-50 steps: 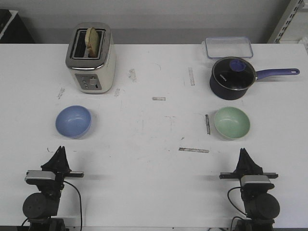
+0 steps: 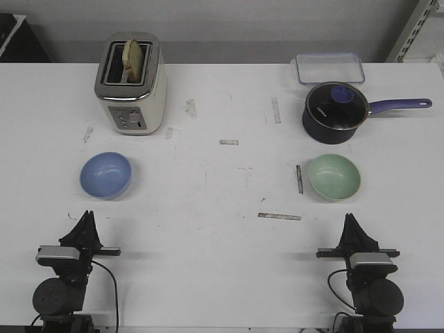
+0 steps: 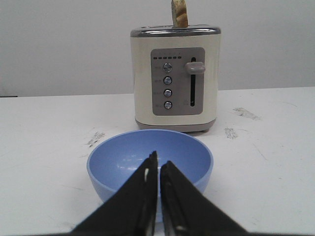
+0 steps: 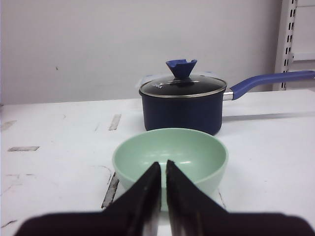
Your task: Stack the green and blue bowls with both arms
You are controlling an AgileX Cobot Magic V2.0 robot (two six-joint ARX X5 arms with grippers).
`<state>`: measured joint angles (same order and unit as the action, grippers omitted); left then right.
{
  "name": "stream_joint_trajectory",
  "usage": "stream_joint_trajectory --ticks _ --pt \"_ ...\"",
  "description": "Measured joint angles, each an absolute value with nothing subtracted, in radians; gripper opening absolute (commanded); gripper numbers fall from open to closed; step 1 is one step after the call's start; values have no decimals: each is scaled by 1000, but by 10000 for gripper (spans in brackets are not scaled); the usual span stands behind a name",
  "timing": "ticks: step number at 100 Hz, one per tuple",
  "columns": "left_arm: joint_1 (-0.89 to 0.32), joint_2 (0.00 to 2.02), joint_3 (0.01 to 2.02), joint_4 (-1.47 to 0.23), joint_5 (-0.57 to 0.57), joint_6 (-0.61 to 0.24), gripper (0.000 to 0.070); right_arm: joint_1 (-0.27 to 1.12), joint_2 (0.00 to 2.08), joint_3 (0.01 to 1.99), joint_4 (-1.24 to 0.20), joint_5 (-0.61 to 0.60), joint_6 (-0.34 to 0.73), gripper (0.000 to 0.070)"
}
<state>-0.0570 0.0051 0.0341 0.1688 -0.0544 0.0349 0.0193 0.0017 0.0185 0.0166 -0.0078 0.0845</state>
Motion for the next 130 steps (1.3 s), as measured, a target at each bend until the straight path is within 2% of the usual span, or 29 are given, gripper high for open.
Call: stream_joint_trajectory --ticks 28,72,96,122,130 --pt "-57 5 34 169 -54 35 1 19 138 179 -92 -4 39 7" --pt "-57 5 34 169 -54 35 1 19 612 508 -430 1 29 7" --pt "-57 5 34 169 -54 35 1 15 844 678 -535 -9 35 7" --pt "-57 5 34 169 -54 35 1 1 1063 896 -659 -35 110 13" --pt "-57 5 34 169 -54 35 1 -18 1128 964 -712 -39 152 49"
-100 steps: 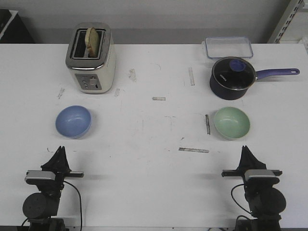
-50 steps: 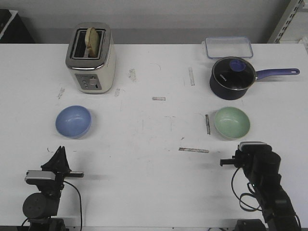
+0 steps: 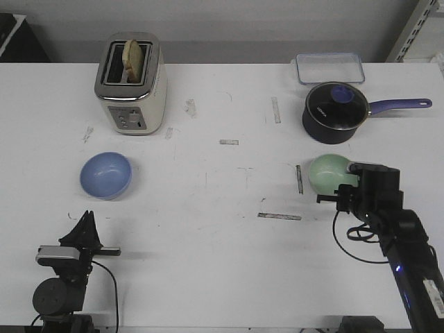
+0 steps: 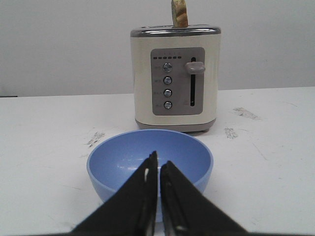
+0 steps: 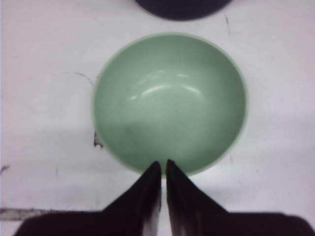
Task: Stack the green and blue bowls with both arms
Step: 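Reach the right gripper forward to the rim of the pale green bowl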
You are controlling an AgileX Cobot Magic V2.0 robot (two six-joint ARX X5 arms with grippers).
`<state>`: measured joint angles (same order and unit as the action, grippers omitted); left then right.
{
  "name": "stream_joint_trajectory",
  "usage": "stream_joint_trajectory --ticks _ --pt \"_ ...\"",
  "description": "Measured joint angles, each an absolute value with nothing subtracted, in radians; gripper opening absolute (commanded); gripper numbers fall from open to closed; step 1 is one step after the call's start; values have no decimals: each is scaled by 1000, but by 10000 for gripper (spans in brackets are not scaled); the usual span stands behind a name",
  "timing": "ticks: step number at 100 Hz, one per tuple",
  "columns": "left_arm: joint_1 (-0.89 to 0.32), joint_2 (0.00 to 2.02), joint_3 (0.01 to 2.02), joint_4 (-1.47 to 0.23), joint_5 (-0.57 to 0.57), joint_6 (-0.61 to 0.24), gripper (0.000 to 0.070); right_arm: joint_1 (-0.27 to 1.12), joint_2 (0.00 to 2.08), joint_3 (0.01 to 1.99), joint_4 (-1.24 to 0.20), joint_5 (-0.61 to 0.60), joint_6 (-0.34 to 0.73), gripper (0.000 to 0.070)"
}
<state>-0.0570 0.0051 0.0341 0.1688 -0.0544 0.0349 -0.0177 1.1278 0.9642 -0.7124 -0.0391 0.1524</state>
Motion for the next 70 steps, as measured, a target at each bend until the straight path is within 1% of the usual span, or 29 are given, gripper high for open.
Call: stream_joint_trajectory --ticks 4,6,14,18,24,27,30,37,50,70 --pt "-57 5 34 169 -54 35 1 -30 1156 997 -739 -42 169 107" --pt "-57 5 34 169 -54 35 1 -36 1170 1015 -753 -43 175 150" --pt "-57 5 34 169 -54 35 1 -63 1220 1080 -797 -58 191 261" --pt "-57 5 34 169 -54 35 1 -78 1243 1111 -813 -60 194 293" --pt "-57 5 34 169 -54 35 1 -101 1272 1151 -830 -61 199 305" --pt "-57 5 34 169 -54 35 1 -113 1285 1166 -833 -62 200 322" --pt "-57 5 34 169 -54 35 1 -126 1298 1179 -837 -68 201 367" --pt "-57 5 34 169 -54 35 1 -157 1330 1203 -840 -97 203 443" --pt "-57 5 34 169 -54 35 1 -202 1394 1210 -834 -153 207 450" --pt "-57 5 34 169 -54 35 1 -218 1495 1210 -788 -158 207 448"
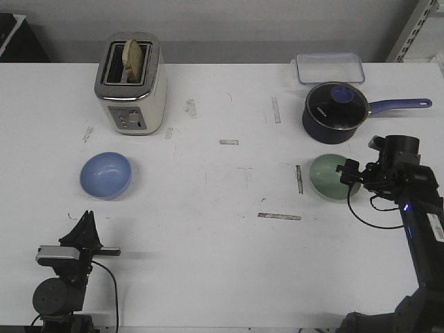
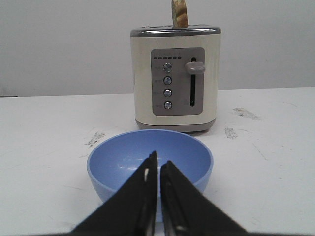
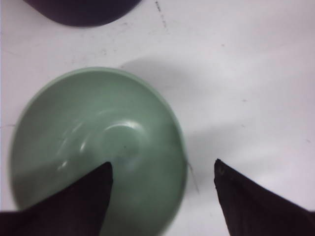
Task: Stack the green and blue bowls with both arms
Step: 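Reach the right gripper forward to the rim of the pale green bowl, then close the right gripper on the green bowl's rim, then drag the green bowl with the right gripper toward the table center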
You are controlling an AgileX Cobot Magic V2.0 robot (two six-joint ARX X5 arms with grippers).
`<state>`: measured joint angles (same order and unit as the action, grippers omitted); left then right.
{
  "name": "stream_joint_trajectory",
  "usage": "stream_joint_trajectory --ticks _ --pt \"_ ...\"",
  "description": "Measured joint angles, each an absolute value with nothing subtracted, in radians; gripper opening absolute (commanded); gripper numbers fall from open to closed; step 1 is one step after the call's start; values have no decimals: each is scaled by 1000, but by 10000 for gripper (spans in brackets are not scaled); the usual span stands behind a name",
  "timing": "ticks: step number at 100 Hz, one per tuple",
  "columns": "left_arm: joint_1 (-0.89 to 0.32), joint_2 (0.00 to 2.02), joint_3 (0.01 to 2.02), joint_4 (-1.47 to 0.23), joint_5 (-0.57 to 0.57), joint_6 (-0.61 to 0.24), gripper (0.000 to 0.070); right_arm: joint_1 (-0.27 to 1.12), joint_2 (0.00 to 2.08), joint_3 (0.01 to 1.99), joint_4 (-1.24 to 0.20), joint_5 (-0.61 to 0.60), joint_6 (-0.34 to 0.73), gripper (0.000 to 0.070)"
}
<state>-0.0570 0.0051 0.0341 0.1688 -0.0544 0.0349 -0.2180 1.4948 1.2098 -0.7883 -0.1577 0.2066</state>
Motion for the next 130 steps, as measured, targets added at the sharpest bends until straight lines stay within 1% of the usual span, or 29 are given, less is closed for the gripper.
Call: stream_joint_trajectory --ticks 15,18,24,37,46,60,69,88,103,112,130 --pt "-57 5 34 169 -54 35 1 -218 1573 1209 -762 -158 206 441" --pt "-57 5 34 169 -54 35 1 -218 1584 1209 -756 -158 206 422" --pt "-57 5 34 169 -54 35 1 -218 1602 1209 -742 -158 206 341" --pt "-57 5 34 169 -54 35 1 -222 1629 1209 -739 -158 206 121" --pt "-57 5 34 169 -54 35 1 -222 1631 1209 -729 -160 207 12" --pt "-57 5 34 168 -54 35 1 -221 1630 1209 -728 -167 207 9" --pt "-57 5 34 169 -54 35 1 -216 1621 1209 -727 -191 208 9" --pt "-57 5 34 169 -54 35 1 -146 1547 1209 -687 -297 260 9" --pt "-57 5 34 169 -54 35 1 -36 1521 1209 -659 -315 326 9" --pt "-57 5 34 168 -54 35 1 53 1522 1209 -650 -315 359 9" --pt "-57 5 34 169 -54 35 1 232 1555 1209 -588 -311 411 9"
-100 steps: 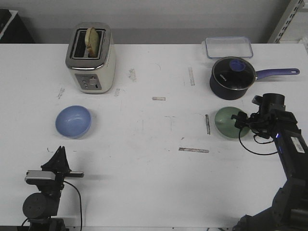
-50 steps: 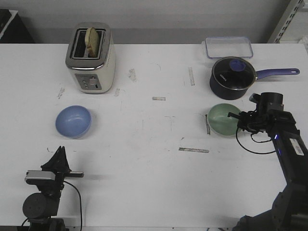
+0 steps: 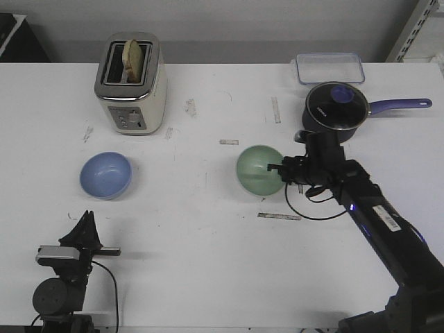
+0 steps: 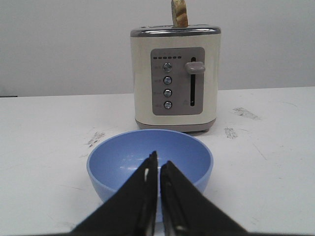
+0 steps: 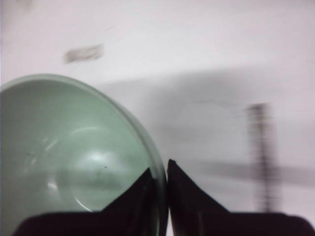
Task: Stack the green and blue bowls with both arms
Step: 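Drag the green bowl with the right gripper toward the table center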
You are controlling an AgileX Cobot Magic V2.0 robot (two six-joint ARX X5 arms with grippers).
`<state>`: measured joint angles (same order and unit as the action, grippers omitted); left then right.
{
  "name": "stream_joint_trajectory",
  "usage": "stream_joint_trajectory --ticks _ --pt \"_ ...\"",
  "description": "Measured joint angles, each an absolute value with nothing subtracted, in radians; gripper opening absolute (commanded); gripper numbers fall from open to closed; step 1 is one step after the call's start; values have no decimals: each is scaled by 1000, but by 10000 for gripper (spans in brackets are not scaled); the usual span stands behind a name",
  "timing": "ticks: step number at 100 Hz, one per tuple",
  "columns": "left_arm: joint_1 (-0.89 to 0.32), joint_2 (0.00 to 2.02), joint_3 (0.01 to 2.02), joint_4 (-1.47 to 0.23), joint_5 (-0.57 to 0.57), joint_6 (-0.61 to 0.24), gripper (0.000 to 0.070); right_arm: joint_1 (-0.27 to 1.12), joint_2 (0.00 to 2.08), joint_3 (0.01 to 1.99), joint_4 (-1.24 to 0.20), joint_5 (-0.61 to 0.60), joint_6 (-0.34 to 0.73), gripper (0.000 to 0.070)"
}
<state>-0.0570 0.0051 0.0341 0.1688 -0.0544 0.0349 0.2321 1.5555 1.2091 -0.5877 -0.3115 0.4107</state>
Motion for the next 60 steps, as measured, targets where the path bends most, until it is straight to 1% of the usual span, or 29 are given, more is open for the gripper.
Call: stream_joint_trajectory --ticks 16,28,35,51,57,60 --pt "-57 5 34 169 -54 35 1 363 1604 1209 -540 -311 469 9" --pt "-57 5 34 169 -54 35 1 425 1642 1209 -495 -311 509 9" --pt "-57 5 34 169 -54 35 1 442 1664 1209 -474 -308 525 10" --pt "-57 5 34 169 -54 35 1 450 1687 1209 -467 -262 545 13" --pt "-57 5 34 169 -54 35 1 448 1691 1209 -466 -259 548 26" --pt "-57 5 34 169 -54 35 1 447 1691 1209 -466 -258 548 47"
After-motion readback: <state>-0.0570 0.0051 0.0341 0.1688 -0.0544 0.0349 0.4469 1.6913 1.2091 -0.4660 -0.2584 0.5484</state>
